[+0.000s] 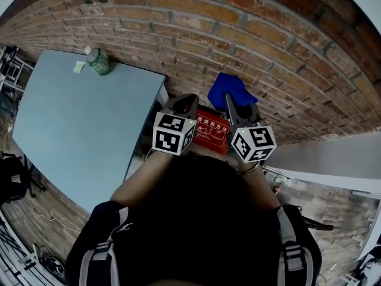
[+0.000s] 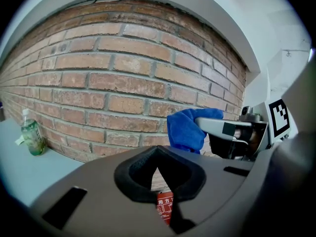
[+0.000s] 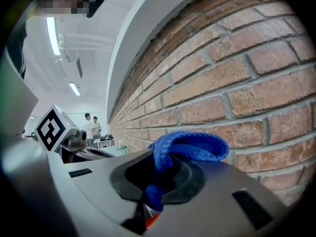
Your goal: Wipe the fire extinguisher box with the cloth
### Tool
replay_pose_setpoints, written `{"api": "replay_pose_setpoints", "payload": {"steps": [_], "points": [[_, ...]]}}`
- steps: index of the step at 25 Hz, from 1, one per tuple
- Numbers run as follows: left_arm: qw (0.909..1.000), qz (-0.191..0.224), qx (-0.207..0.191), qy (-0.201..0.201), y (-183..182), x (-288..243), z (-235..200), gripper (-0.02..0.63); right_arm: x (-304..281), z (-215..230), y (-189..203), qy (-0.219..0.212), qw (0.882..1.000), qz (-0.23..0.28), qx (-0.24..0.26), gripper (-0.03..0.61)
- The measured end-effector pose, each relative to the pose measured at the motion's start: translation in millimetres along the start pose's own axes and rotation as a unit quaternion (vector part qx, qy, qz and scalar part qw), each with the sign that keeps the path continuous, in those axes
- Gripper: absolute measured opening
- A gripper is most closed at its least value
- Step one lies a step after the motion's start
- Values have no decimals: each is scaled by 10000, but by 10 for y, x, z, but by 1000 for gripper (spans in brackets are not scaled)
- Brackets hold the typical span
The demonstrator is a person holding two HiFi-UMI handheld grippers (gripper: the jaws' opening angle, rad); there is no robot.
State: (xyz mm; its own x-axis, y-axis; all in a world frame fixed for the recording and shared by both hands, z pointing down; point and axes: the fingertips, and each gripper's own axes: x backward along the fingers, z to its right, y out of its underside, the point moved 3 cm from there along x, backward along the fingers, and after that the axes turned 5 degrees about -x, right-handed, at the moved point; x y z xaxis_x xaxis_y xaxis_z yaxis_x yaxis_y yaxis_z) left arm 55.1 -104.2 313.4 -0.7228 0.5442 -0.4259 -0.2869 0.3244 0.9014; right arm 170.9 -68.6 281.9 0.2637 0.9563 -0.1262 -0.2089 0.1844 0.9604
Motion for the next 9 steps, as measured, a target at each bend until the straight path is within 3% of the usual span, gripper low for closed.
{"api": "replay_pose_setpoints", "payload": {"steps": [9], "points": [[9998,-169,116,-51,157,0,-47,-6,-55,12,97,-37,9999,-97,-82,41]]}}
